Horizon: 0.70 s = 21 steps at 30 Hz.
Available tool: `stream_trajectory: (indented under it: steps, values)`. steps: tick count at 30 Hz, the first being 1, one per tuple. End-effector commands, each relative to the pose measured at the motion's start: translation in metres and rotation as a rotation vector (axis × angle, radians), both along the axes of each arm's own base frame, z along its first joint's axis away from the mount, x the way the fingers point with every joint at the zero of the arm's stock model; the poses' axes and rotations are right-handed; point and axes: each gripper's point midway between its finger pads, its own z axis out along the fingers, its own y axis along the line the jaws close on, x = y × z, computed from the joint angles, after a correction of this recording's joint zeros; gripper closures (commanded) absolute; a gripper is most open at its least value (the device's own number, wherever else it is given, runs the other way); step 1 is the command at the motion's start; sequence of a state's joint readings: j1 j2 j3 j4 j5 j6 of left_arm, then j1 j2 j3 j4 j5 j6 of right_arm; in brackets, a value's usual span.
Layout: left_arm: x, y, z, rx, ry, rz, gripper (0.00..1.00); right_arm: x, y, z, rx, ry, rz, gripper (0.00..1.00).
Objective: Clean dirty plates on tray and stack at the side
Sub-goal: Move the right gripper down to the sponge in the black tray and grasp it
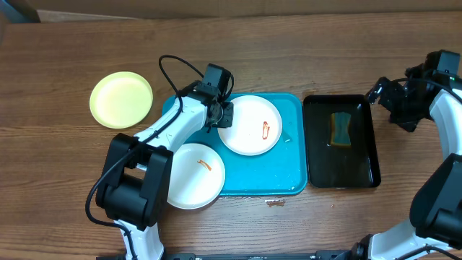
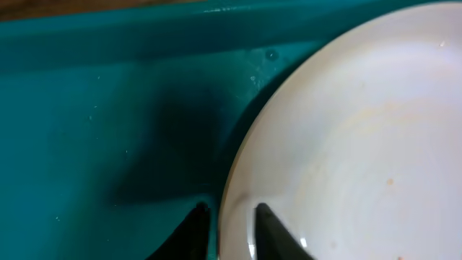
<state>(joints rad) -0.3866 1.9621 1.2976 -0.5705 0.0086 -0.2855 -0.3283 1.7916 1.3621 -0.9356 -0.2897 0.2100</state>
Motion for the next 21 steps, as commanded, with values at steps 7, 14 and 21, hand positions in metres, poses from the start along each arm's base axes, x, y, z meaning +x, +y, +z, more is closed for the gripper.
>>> stream_trajectory:
  steps: [7,14,21]
  values:
    - [-0.017,-0.01,-0.013,-0.059,0.071,0.005,0.96,-0.017,0.044,-0.002,-0.04,0.105,0.123,0.14]
    - [-0.035,-0.034,-0.01,-0.198,0.161,-0.045,0.94,-0.05,0.063,-0.026,-0.201,0.255,0.227,0.13]
    - [-0.028,-0.034,-0.008,-0.214,0.138,-0.041,0.74,-0.059,0.073,-0.057,-0.23,0.255,0.264,0.13]
